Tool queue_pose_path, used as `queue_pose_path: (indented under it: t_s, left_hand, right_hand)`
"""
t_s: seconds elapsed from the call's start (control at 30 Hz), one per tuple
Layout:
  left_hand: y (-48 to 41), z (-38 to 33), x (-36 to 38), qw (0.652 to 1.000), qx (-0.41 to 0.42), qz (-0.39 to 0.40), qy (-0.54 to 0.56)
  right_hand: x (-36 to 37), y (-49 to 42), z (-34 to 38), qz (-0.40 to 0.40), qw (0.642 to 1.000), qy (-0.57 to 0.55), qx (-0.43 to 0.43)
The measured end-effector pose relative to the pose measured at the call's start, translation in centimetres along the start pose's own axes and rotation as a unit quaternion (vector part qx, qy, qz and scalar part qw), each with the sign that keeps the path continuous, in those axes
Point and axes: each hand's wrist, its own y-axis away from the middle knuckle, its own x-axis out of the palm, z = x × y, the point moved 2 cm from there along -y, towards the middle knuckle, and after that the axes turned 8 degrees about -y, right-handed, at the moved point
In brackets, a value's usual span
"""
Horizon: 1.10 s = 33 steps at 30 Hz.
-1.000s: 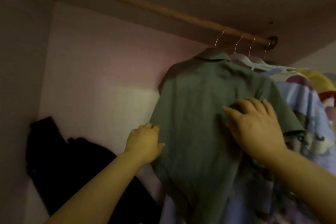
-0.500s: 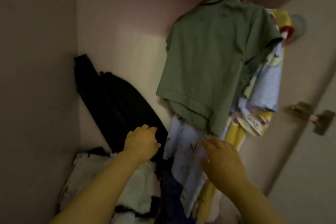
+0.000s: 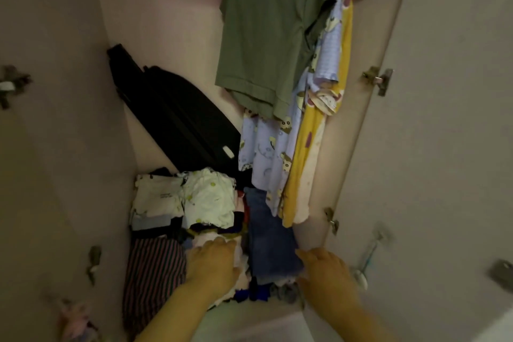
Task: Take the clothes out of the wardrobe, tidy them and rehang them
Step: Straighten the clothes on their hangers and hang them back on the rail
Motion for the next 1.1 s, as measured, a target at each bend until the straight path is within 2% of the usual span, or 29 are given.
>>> queue_pose_path:
  t_s: [0.17,0.33,0.53,0.7,0.8,0.97,1.1]
  left_hand:
    - [6.4,-0.2,3.0,0.999,0.026,0.036,-0.027]
    - [14.5,1.3,7.1,0.997,0.046,0.065,-0.006]
    - [24.8,4.6,10.5,0.992,-0.002,0.123,-0.007]
    - [34.6,7.8,12.7,0.985,-0.127,0.117,0.024]
    - [42.3,8.7,14.2,0.966,-0.231,0.113,0.033]
    - [56.3,7.3,16.0,0.912,-0.387,0.127,0.057]
    - [67.3,5.7,17.1,0.856,-0.492,0.142,0.075]
  right_hand:
    - [2.6,7.7,2.6,-0.006,0.999,-0.026,0.032]
    - [6.9,15.4,6.2,0.06,0.997,0.001,0.046]
    - [10.2,22.5,10.7,0.119,0.992,0.031,-0.009]
    - [13.5,26.5,14.7,0.182,0.974,0.047,-0.126]
    - [15.4,29.7,16.9,0.218,0.954,0.044,-0.199]
    - [18.6,37.0,20.8,0.242,0.906,-0.004,-0.348]
    - [21.2,44.0,25.3,0.303,0.852,-0.011,-0.427]
